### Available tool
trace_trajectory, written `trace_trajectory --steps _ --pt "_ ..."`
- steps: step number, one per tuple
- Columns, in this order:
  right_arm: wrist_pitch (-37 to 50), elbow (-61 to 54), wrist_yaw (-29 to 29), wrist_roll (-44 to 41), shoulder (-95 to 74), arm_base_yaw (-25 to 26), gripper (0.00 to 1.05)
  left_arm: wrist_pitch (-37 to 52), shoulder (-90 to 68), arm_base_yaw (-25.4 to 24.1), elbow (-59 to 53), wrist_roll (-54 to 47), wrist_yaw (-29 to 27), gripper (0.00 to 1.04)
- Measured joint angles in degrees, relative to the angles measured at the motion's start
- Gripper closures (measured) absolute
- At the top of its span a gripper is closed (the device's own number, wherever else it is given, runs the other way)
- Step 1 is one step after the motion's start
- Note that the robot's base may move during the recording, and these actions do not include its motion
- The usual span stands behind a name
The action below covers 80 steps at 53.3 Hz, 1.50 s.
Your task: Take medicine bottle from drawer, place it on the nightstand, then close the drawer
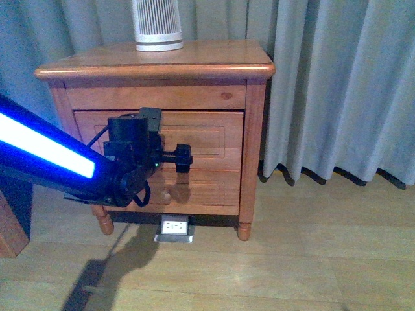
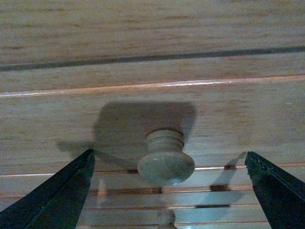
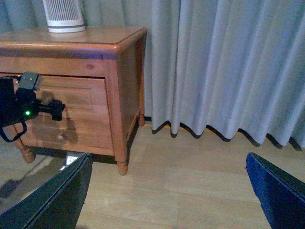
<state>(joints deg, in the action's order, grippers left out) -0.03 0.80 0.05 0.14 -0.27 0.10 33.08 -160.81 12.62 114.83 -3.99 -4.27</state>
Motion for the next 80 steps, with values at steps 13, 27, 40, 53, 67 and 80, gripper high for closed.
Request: trace_trajectory --steps 13,27,40,53,67,80 --pt "0.0 0.0 0.0 0.0 0.0 0.0 0.07 0.6 1.6 -0.4 -1.4 -0.8 0.3 0.07" --pt "0.0 0.0 0.0 0.0 0.0 0.0 0.07 0.7 1.9 -0.7 -1.8 -1.1 0.1 0.19" --pt "0.0 0.0 0.0 0.0 0.0 0.0 0.07 0.7 2.3 -0.9 -1.9 -1.2 0.5 0.59" --pt "0.0 0.0 0.0 0.0 0.0 0.0 0.07 0.7 2.5 -0.6 -2.3 -1.4 1.2 0.8" --pt "0.0 0.0 0.0 0.0 0.0 0.0 0.07 3.3 5.9 -0.6 -8.7 -0.9 1.3 0.8" --pt "0.0 0.0 0.0 0.0 0.0 0.0 0.07 12.0 15.5 -0.4 -27.8 0.0 1.2 0.81"
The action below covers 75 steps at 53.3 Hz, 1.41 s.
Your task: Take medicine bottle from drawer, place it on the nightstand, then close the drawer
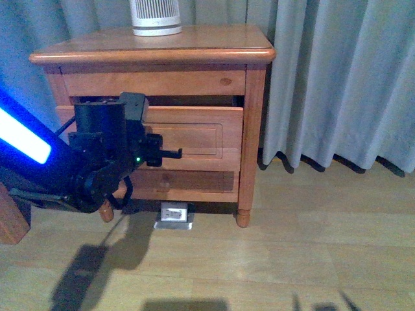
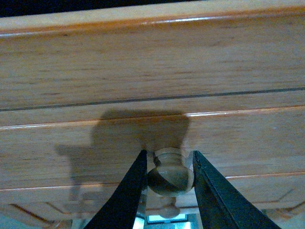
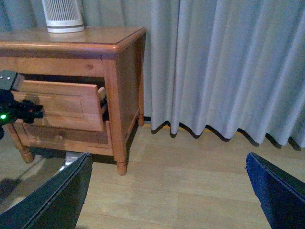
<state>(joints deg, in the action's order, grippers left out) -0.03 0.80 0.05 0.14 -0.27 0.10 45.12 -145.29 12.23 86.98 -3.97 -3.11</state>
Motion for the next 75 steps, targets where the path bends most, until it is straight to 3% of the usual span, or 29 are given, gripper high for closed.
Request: trace_trajectory --steps 20,38,55,64,75 --pt "0.0 0.0 0.0 0.0 0.0 0.0 0.07 14.8 14.5 1.6 -31.8 0.3 -3.8 0.81" --pt "0.0 0.0 0.0 0.0 0.0 0.0 0.07 18.8 17.7 2.1 -40.3 0.8 -5.1 0.81" --pt "0.0 0.0 0.0 0.0 0.0 0.0 0.07 18.0 26.2 1.2 -43.8 1.0 -8.7 0.35" --pt "0.0 0.0 0.0 0.0 0.0 0.0 0.07 10.8 38.7 0.2 -48.6 0.4 -7.3 0.06" --pt "0.0 0.0 0.0 0.0 0.0 0.0 0.07 -1.5 60.2 -1.4 -56.2 -0.5 -6.3 0.07"
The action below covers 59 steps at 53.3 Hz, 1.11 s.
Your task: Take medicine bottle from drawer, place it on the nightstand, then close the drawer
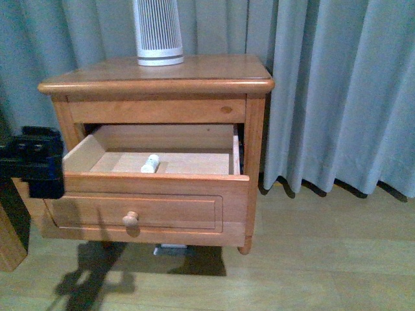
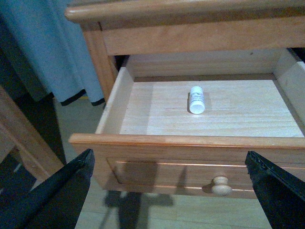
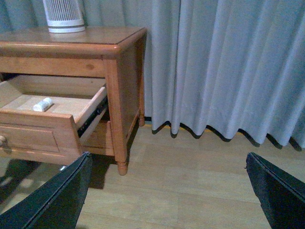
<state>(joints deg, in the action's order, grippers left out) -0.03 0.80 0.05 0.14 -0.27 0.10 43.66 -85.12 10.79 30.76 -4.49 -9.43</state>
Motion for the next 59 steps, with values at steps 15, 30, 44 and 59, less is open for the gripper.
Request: trace_trajectory --steps 15,30,44,59 --pt "0.0 0.0 0.0 0.0 0.0 0.0 0.07 -17.1 33.3 0.6 -9.8 -0.3 -4.7 0.07" --pt "0.0 0.0 0.0 0.0 0.0 0.0 0.07 -30.3 57.3 7.2 -17.5 3.6 -12.6 0.08" --pt "0.0 0.0 0.1 0.0 0.0 0.0 0.07 -41.4 81.5 5.1 -30.2 4.2 -5.6 0.58" --pt "0.0 0.0 0.0 0.0 0.0 0.0 0.07 -43.5 84.5 -5.3 -30.2 4.3 6.0 1.01"
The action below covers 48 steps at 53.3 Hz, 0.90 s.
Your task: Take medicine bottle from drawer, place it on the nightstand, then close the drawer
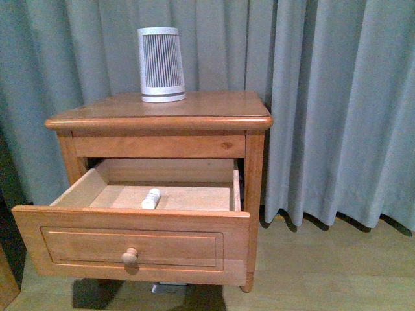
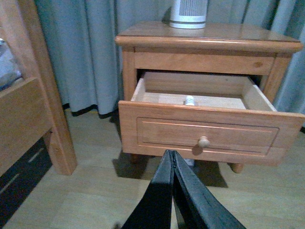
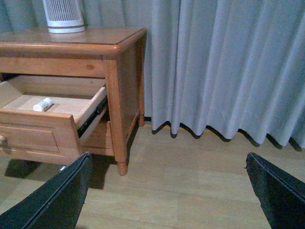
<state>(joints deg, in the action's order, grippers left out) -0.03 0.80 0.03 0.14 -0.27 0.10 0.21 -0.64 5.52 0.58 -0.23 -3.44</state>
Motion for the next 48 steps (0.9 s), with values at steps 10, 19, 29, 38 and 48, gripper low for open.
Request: trace_trajectory --steps 10,19,29,38,48 --pt "0.0 0.0 0.0 0.0 0.0 0.0 0.07 -0.1 0.3 -5.1 0.0 0.1 3.3 1.02" --pt "0.0 0.0 0.0 0.0 0.0 0.0 0.07 -0.1 0.3 -5.2 0.0 0.1 3.3 1.02" --pt "0.0 0.0 0.0 0.0 0.0 0.0 0.07 -0.1 0.3 -5.2 0.0 0.1 3.3 0.91" --pt "0.0 0.0 -0.2 0.0 0.0 0.0 0.07 -0.2 0.3 -5.2 0.0 0.1 3.6 0.6" --pt "0.0 0.0 -0.2 0.0 0.0 0.0 0.07 -0.2 0.3 -5.2 0.0 0.1 3.5 0.27"
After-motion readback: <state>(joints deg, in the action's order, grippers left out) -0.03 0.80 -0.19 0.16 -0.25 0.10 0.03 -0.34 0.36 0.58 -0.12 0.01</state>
